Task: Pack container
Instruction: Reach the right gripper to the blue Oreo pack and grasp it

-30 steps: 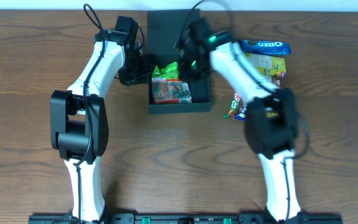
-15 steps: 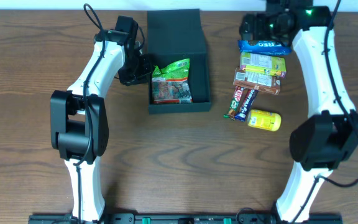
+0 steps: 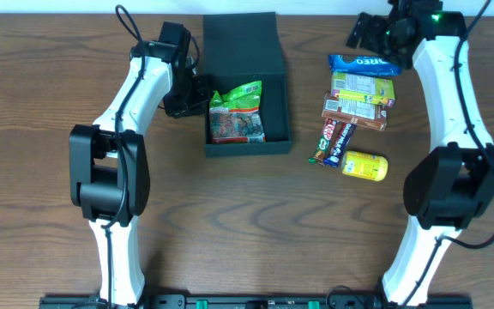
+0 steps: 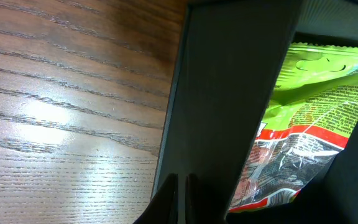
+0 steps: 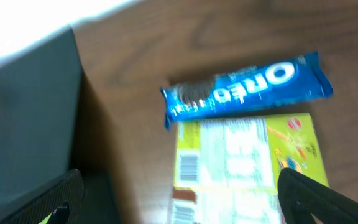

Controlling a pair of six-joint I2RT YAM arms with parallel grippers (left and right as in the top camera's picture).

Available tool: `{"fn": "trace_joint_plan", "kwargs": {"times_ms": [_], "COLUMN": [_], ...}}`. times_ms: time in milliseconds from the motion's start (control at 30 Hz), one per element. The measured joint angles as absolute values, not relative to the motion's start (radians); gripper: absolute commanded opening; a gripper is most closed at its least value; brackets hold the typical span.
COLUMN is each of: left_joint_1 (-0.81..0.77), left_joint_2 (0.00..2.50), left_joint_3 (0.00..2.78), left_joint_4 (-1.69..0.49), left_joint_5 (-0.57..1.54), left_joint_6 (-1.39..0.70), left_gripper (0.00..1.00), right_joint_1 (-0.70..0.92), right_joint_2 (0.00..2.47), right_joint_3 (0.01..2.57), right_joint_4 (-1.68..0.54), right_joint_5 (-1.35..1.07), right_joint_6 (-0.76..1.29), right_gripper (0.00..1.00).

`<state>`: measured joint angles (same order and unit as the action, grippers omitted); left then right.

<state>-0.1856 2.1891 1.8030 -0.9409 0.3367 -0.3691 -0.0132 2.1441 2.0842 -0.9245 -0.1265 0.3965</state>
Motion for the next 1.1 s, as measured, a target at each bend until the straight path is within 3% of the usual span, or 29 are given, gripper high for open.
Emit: {"fn": "trace_joint_plan", "kwargs": {"times_ms": [367, 667, 1100], "left_joint_1": [-0.185, -0.185, -0.185], "left_joint_2": [2.189, 2.189, 2.189], "left_joint_3": [1.803, 1.803, 1.803], "left_joint_4": [-0.941, -0.941, -0.941], "left_joint_5": [0.336, 0.333, 0.333], "left_joint_6": [-0.370, -0.371, -0.371], "left_gripper": [0.09, 0.12, 0.13], "right_joint_1": [0.045, 0.040, 0.002], "right_joint_2": [2.144, 2.191, 2.508], "right_joint_3": [2.084, 2.087, 2.550], "right_joint_4": [-0.827, -0.774, -1.095], "right_joint_5": [-0.133, -0.122, -0.124], "right_joint_6": [0.479, 0.738, 0.921], "right_gripper": [0.99, 0.98, 0.99]}}
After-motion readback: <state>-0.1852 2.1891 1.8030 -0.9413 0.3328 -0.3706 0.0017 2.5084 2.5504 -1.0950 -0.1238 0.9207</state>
